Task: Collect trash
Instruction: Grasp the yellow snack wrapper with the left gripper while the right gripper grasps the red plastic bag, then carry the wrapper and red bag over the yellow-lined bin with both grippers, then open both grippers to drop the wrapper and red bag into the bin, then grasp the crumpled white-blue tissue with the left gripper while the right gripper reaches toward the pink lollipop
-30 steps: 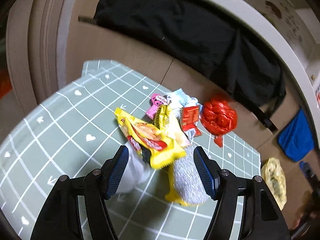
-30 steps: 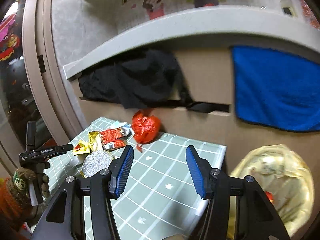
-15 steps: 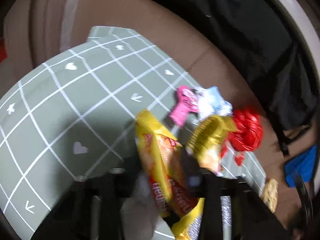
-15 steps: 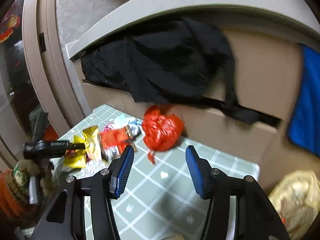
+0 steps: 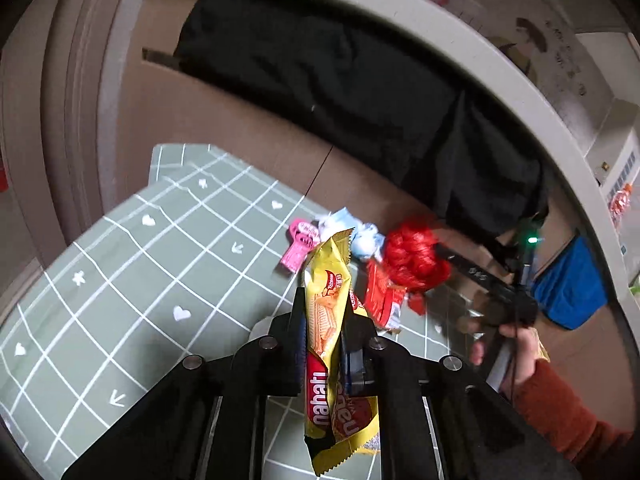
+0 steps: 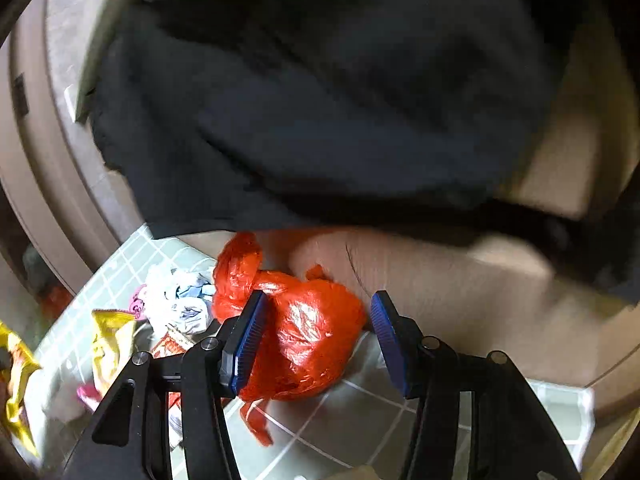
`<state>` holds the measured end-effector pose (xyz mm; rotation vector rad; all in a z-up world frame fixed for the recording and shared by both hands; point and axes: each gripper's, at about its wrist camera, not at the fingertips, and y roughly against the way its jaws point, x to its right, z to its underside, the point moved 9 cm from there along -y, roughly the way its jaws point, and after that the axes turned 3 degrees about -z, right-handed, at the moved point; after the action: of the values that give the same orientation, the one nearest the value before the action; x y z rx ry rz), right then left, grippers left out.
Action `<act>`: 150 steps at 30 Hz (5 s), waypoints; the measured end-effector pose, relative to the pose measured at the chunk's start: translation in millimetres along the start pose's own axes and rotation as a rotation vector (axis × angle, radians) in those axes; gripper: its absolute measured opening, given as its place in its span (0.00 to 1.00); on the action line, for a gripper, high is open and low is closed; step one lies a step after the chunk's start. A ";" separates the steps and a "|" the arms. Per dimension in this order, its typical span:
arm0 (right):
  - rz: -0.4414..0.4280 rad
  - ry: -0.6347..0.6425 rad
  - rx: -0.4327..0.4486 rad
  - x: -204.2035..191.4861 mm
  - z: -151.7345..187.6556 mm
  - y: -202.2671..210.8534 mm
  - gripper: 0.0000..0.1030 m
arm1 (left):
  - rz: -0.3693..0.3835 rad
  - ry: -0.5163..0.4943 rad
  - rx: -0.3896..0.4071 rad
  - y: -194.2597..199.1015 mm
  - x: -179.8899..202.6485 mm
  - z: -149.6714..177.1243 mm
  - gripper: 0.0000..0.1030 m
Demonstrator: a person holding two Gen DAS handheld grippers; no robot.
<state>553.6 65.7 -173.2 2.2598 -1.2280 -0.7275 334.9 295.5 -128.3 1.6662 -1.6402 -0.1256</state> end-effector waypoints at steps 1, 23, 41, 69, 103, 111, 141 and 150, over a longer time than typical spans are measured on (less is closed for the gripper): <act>-0.029 -0.023 -0.010 -0.6 1.5 -3.6 0.50 | -0.012 -0.006 0.013 3.0 -0.4 -1.5 0.13; -0.037 0.153 0.118 -34.9 16.0 217.2 0.36 | 0.048 -0.173 0.126 49.0 123.3 4.2 0.13; 0.105 0.137 0.292 51.5 32.6 365.6 0.36 | 0.136 -0.383 0.206 60.6 289.0 28.8 0.13; 0.327 -0.026 0.369 183.0 63.4 443.8 0.37 | 0.345 -0.525 0.085 -4.4 451.9 98.8 0.13; 0.344 -0.150 0.281 245.7 108.2 404.9 0.38 | 0.365 -0.568 0.006 -58.4 486.4 147.4 0.13; 0.331 -0.189 0.271 260.3 110.3 391.2 0.43 | 0.411 -0.542 -0.035 -77.5 490.9 154.2 0.16; 0.206 -0.091 0.259 137.1 76.6 322.9 0.52 | 0.116 -0.344 0.057 -46.0 249.7 59.5 0.54; 0.101 0.025 0.151 63.9 74.3 255.1 0.51 | 0.091 -0.272 0.071 -50.5 134.3 6.0 0.55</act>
<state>379.1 -125.6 -85.8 2.2989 -1.4161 -0.5856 394.1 167.2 -102.7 1.6810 -1.9402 -0.2618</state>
